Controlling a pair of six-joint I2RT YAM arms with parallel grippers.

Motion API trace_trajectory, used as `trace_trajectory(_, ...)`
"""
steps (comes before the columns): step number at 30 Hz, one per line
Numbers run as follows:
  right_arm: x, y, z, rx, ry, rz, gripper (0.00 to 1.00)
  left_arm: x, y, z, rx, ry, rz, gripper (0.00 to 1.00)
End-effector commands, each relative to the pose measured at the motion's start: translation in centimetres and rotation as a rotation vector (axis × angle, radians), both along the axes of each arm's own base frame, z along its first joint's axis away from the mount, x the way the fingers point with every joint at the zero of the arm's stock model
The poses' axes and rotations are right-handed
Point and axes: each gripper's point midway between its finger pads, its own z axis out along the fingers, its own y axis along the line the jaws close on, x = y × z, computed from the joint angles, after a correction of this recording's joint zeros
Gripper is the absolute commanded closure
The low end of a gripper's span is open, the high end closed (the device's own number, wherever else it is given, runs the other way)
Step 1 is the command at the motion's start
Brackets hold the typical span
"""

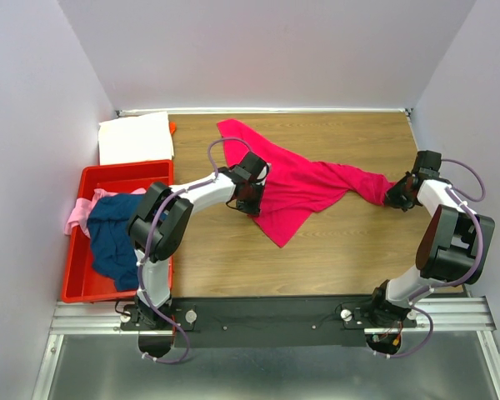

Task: Fold and stack the t-shirts
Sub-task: Flatten the tshirt out

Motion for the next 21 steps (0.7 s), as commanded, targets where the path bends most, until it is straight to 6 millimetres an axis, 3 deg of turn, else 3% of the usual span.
trace_trajectory(1,0.1,0.2,-0.1,0.009,-0.010,0.017,1.00,0.0,-0.3,0.5,0.009,0.000,-0.011,0.85)
trace_trajectory(7,0.0,0.3,-0.2,0.015,-0.006,0.021,1.00,0.1,-0.3,1.0,0.003,-0.010,-0.004,0.78)
trace_trajectory(21,-0.3,0.6,-0.6,0.024,0.002,0.029,1.00,0.4,-0.7,2.2,-0.021,-0.037,-0.004,0.75)
